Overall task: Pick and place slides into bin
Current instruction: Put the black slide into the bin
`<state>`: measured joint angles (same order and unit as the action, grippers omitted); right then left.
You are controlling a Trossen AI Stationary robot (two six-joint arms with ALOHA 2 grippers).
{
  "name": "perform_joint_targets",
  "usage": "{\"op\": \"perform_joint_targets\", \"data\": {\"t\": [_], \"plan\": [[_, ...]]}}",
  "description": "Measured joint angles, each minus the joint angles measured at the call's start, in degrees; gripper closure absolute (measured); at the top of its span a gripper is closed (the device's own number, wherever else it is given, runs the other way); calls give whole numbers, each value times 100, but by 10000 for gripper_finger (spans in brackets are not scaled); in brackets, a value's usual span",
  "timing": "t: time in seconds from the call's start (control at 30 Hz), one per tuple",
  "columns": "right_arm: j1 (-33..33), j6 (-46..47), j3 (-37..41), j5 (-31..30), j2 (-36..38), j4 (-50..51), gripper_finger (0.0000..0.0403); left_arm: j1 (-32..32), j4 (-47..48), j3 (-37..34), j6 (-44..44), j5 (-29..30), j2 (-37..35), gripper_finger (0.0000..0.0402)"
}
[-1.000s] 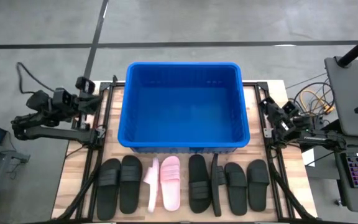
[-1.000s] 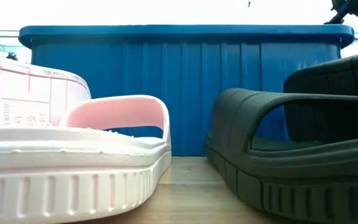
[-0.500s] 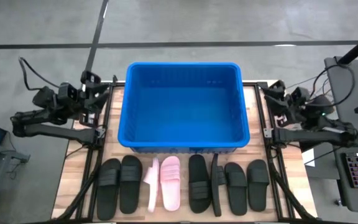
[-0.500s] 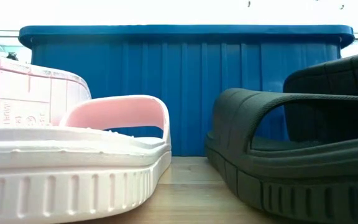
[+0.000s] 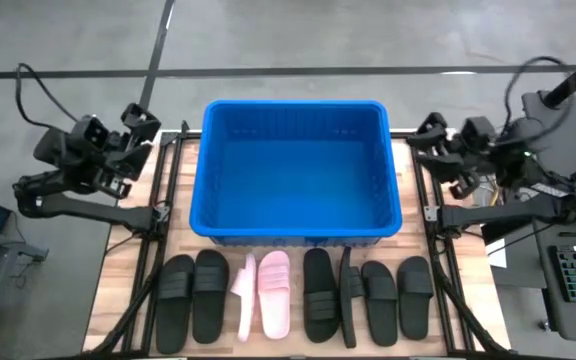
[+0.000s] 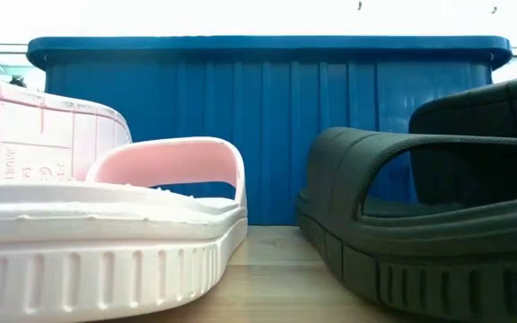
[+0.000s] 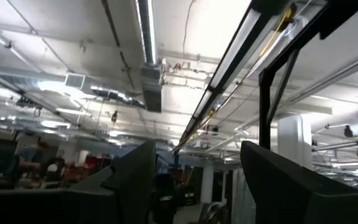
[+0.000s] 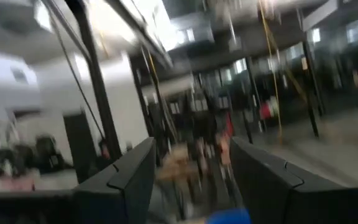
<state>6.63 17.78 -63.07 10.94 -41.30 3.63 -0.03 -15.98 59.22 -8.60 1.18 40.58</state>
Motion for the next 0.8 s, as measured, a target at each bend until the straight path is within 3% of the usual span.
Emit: {"op": "perform_joint_targets", "data": {"t": [0.3, 0.57, 0.8], "plan": [[-78, 181, -1450, 2, -1367, 2382, 209, -1, 1489, 428, -4, 39, 363, 179], [-460, 289, -1920, 6, -2193, 3301, 209, -1, 2385, 404, -16, 36, 659, 179], [-945, 701, -1902, 3, -2692, 3432, 209, -1, 2623, 330, -356, -6, 1010, 179]]}}
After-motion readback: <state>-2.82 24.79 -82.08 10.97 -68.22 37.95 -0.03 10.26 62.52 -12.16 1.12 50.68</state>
